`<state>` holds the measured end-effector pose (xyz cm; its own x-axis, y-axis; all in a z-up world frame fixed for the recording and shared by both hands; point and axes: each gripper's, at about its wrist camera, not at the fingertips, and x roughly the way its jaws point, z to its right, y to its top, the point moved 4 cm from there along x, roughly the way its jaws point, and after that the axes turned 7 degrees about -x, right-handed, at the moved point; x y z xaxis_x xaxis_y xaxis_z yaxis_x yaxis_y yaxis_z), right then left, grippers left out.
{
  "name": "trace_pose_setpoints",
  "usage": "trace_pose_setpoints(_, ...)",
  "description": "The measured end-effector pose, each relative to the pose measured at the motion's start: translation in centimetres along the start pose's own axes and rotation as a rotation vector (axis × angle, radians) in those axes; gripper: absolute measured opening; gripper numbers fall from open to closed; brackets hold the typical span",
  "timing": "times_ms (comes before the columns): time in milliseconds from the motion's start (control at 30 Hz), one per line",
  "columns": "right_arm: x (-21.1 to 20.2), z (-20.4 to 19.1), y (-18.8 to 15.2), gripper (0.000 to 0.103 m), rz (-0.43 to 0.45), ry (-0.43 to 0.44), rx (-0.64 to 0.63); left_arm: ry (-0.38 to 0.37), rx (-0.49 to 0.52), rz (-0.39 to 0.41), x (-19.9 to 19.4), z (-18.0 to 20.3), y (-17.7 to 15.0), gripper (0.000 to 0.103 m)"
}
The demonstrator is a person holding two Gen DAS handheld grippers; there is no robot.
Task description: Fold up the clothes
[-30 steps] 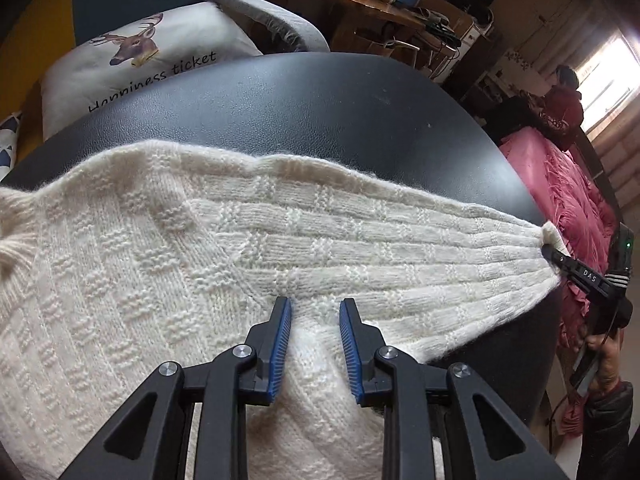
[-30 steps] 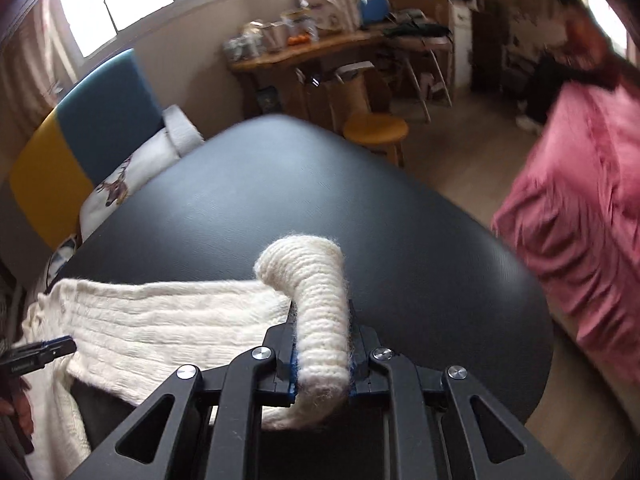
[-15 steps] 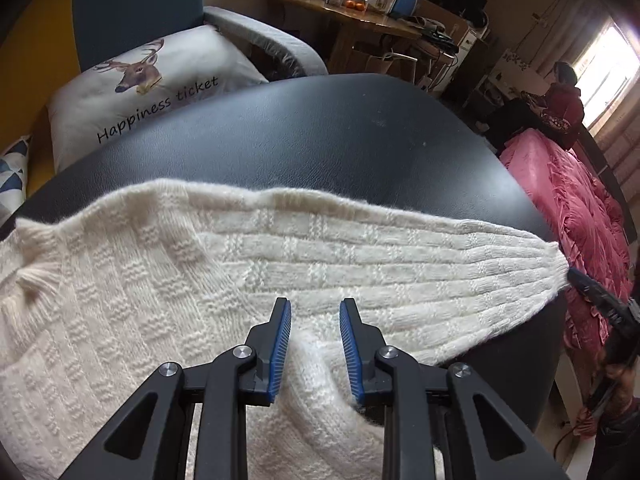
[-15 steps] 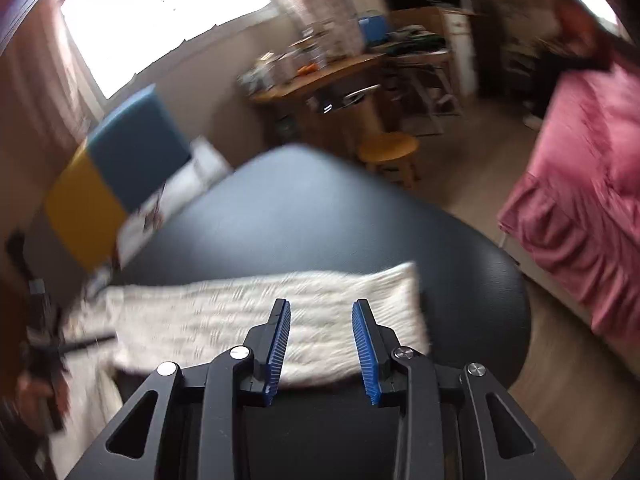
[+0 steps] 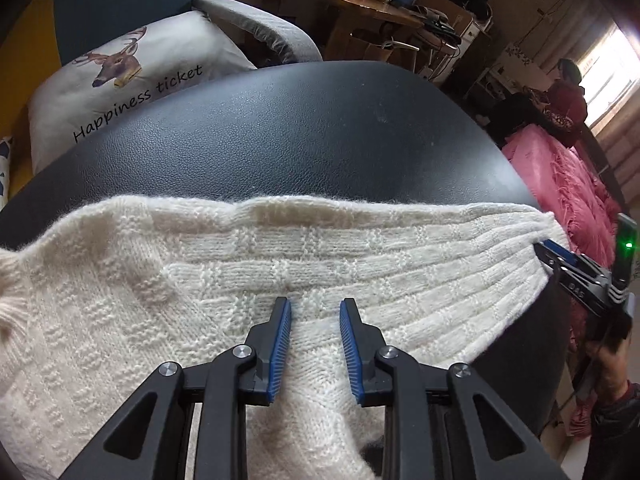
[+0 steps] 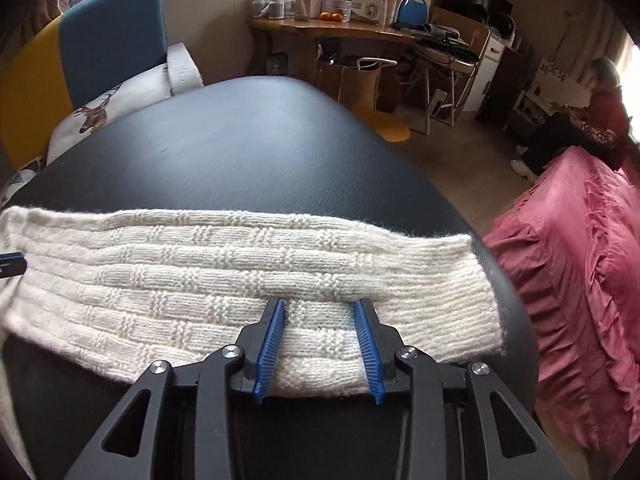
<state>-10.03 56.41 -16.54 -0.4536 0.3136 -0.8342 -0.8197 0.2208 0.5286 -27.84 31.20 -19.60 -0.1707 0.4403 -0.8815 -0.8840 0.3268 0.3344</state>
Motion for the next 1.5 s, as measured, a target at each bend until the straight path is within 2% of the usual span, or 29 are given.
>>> trace_pose_setpoints(67, 0.0, 0.1, 0.3, 0.037, 0.002, -0.007, -0.002, -0.040, -0.053, 0.012, -1.2, -1.1, -0.1, 0.025)
trace_pose_setpoints(200, 0.0, 0.3, 0.9, 0.040, -0.007, 0.002, 0.013, -0.047, -0.094, 0.058, -4.1, -3.9, -2.4, 0.025)
trace_pose_setpoints(333, -0.7, 0.7, 1.9, 0.042, -0.006, 0.044, 0.074, -0.051, -0.032, 0.078, -6.1, -4.4, -6.7, 0.024)
trace_pose_setpoints(367, -1.5, 0.2, 2.0, 0.043, 0.010, 0.101, 0.098, -0.052, -0.018, 0.080, -6.3, -4.1, -7.6, 0.024)
trace_pose_setpoints(433, -3.8, -1.7, 2.1, 0.049, 0.066, 0.345, 0.165, -0.049, -0.012, 0.087, -6.4, -4.0, -9.4, 0.024)
trace_pose_setpoints(467, -4.7, -3.1, 1.9, 0.067, 0.072, 0.501, 0.205, -0.045, -0.020, 0.091, -6.4, -4.1, -10.2, 0.024)
trace_pose_setpoints(500, -5.4, -5.0, 1.4, 0.078, 0.049, 0.698, 0.252, -0.042, -0.028, 0.095, -6.4, -4.2, -11.0, 0.024)
trace_pose_setpoints(533, -6.0, -6.9, 1.0, 0.097, 0.030, 0.839, 0.280, -0.045, -0.044, 0.088, -6.2, -4.8, -10.6, 0.024)
trace_pose_setpoints(567, -6.3, -8.9, 0.6, 0.101, 0.015, 0.915, 0.286, -0.052, -0.057, 0.088, -6.2, -5.2, -10.8, 0.024)
trace_pose_setpoints(633, -6.9, -12.8, -0.1, 0.101, -0.014, 1.067, 0.298, -0.065, -0.072, 0.086, -6.2, -5.8, -11.0, 0.024)
trace_pose_setpoints(733, -6.3, -17.5, -0.5, 0.101, -0.083, 1.176, 0.323, -0.081, -0.079, 0.084, -5.9, -6.2, -10.9, 0.024)
trace_pose_setpoints(800, -5.5, -19.9, -0.9, 0.101, -0.123, 1.184, 0.338, -0.085, -0.080, 0.090, -5.8, -6.2, -10.9, 0.024)
trace_pose_setpoints(967, -2.9, -23.5, -0.5, 0.103, -0.172, 1.110, 0.366, -0.067, -0.050, 0.107, -5.8, -6.0, -11.3, 0.024)
trace_pose_setpoints(1100, -4.2, -22.6, 2.3, 0.103, -0.020, 1.233, 0.494, -0.051, -0.031, 0.112, -5.7, -5.7, -11.3, 0.024)
trace_pose_setpoints(1200, -4.3, -21.0, 3.2, 0.103, 0.020, 1.240, 0.560, -0.035, -0.031, 0.107, -5.8, -5.2, -10.9, 0.024)
trace_pose_setpoints(1367, -4.6, -19.8, 2.7, 0.103, -0.025, 1.096, 0.461, -0.091, 0.040, 0.123, -6.3, -2.7, -10.4, 0.024)
trace_pose_setpoints(1500, -6.2, -18.3, 2.8, 0.103, 0.004, 0.956, 0.309, -0.090, 0.090, 0.107, -5.3, -0.7, -10.0, 0.024)
